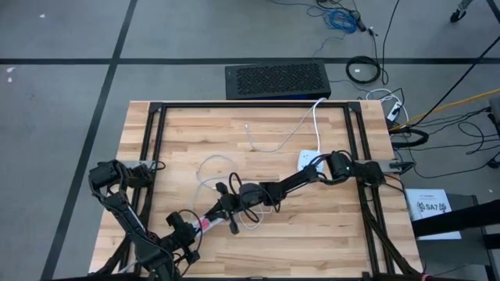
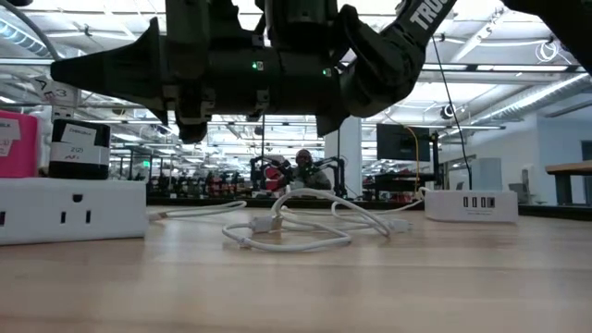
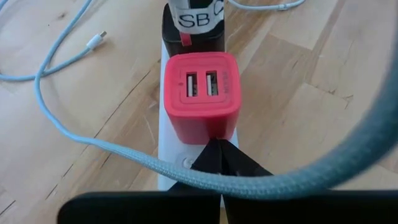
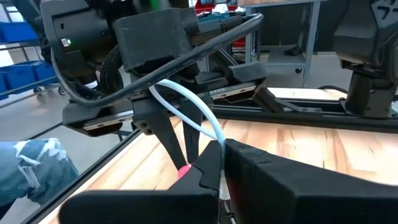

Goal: Insert USB
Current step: Insert the top left white charger cable into the pink adapter charger

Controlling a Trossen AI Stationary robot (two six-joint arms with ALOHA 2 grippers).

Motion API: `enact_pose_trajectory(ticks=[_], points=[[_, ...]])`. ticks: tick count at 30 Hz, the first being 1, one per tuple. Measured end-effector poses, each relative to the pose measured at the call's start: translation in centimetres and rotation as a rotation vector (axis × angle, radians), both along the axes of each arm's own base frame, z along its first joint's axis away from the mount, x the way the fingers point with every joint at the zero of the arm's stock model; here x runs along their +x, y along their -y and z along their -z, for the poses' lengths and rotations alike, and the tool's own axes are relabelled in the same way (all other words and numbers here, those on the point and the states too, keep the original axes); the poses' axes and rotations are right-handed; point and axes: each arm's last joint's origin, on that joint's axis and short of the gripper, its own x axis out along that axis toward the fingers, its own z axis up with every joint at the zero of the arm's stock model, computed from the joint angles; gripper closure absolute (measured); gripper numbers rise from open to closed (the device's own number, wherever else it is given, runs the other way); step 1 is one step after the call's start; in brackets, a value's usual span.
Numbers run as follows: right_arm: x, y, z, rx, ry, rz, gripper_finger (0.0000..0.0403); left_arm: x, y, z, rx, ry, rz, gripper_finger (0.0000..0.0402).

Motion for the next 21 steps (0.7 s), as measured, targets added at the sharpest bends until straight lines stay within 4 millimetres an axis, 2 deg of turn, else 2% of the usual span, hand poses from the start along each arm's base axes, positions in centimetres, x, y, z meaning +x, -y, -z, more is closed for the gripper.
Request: enact_pose_trajectory(ticks=[21], points=[[0.08,0.79,0.04,-0.007,-0.031,-0.018,0.0403,-0.01,0.07,0.05,-0.016,-0.015,-0.002,0.0400]])
